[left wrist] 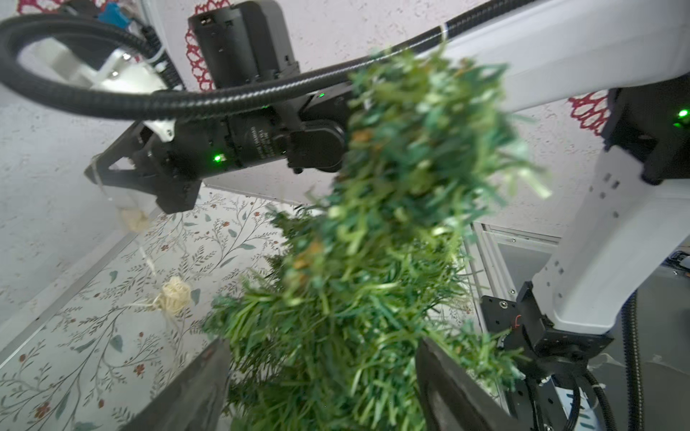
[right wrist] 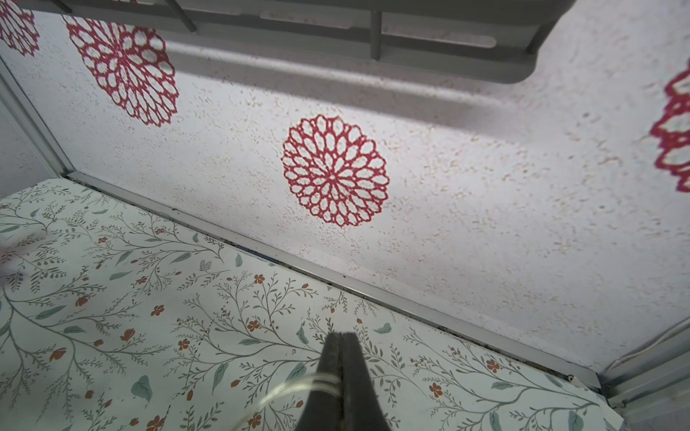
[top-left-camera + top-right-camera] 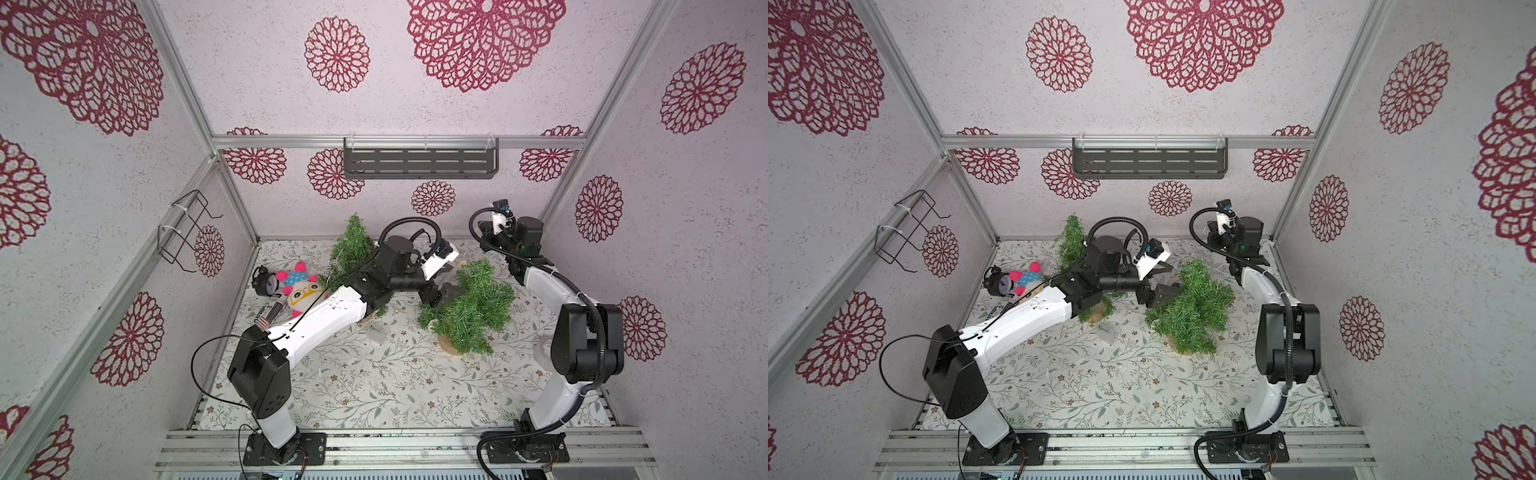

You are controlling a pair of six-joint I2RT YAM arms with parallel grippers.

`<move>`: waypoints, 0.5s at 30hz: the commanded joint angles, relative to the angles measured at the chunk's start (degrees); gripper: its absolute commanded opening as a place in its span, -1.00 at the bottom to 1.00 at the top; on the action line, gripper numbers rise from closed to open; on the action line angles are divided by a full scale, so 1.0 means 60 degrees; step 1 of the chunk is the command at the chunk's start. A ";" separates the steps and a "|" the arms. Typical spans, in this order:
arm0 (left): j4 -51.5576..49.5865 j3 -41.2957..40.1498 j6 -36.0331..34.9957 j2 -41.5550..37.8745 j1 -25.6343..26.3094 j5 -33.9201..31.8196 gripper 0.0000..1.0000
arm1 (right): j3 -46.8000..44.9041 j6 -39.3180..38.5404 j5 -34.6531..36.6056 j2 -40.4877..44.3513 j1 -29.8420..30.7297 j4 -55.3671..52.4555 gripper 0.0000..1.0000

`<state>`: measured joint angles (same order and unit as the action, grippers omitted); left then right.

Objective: Wrap string light around the christmas tree
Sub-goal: Wrap the light string around the Christmas tree.

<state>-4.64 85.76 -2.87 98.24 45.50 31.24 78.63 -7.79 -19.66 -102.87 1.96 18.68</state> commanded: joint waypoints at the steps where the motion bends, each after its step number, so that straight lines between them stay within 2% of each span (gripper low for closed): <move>1: -0.0089 0.0374 -0.0058 0.0103 0.0318 -0.0501 0.61 | 0.0255 0.0218 0.0085 0.0020 -0.0048 0.0110 -1.00; 5: -0.0100 0.0976 0.0159 0.0516 0.0513 -0.0831 0.59 | 0.0273 0.0287 0.0099 0.0072 -0.0050 0.0033 -1.00; 8: -0.0163 0.1619 0.0267 0.0900 0.0681 -0.1221 0.49 | 0.0282 0.0264 0.0146 0.0116 -0.0048 -0.0021 -1.00; 12: -0.0293 0.2182 0.0023 0.1367 0.0919 -0.1735 0.33 | 0.0439 0.0259 0.0179 0.0159 -0.0047 -0.0129 -1.00; 15: -0.0310 0.2234 -0.0129 0.1574 0.0915 -0.1848 0.06 | 0.0820 0.0056 0.0186 0.0171 -0.0048 -0.0416 -1.00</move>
<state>-5.50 98.21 -2.28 106.19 50.41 22.26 79.75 -7.42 -19.33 -102.87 1.96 15.92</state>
